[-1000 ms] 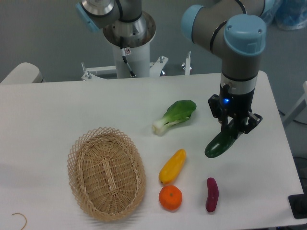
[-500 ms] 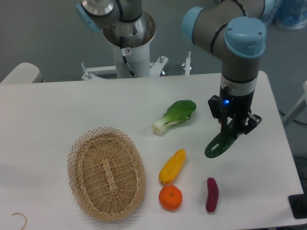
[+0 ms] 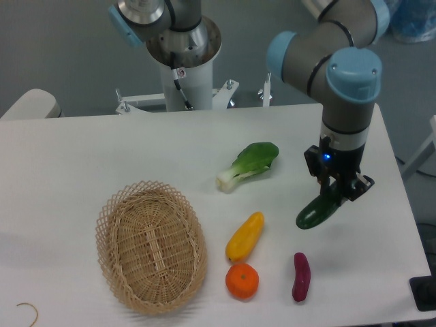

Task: Place the cucumber on the table
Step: 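Lower the held green cucumber with the gripper onto the table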

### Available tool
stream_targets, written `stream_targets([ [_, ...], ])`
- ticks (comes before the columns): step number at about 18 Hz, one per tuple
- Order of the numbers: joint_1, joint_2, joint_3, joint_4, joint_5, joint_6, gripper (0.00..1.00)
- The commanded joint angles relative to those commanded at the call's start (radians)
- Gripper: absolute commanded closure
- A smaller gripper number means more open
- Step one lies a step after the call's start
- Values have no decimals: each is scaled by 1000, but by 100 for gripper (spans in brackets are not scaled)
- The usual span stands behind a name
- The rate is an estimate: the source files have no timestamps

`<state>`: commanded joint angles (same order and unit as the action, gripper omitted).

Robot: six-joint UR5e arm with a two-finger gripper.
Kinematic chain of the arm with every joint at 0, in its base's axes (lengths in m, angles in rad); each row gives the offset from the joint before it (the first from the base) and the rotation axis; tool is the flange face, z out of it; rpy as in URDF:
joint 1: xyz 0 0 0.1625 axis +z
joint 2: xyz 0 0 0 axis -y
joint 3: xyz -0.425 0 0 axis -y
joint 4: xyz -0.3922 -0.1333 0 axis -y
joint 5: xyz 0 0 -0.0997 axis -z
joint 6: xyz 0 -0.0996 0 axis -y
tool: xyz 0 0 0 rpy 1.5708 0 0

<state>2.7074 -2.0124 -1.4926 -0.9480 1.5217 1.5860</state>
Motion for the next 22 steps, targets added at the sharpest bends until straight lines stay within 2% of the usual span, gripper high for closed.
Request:
stream_targets([
  [6,15,-81,-32,138,0,86,77],
  [8,23,-94,-47,166,0,133,77],
  [14,41,-98,-124,189,0,166,77],
  [22,43,-101,-129,183,0,154,73],
])
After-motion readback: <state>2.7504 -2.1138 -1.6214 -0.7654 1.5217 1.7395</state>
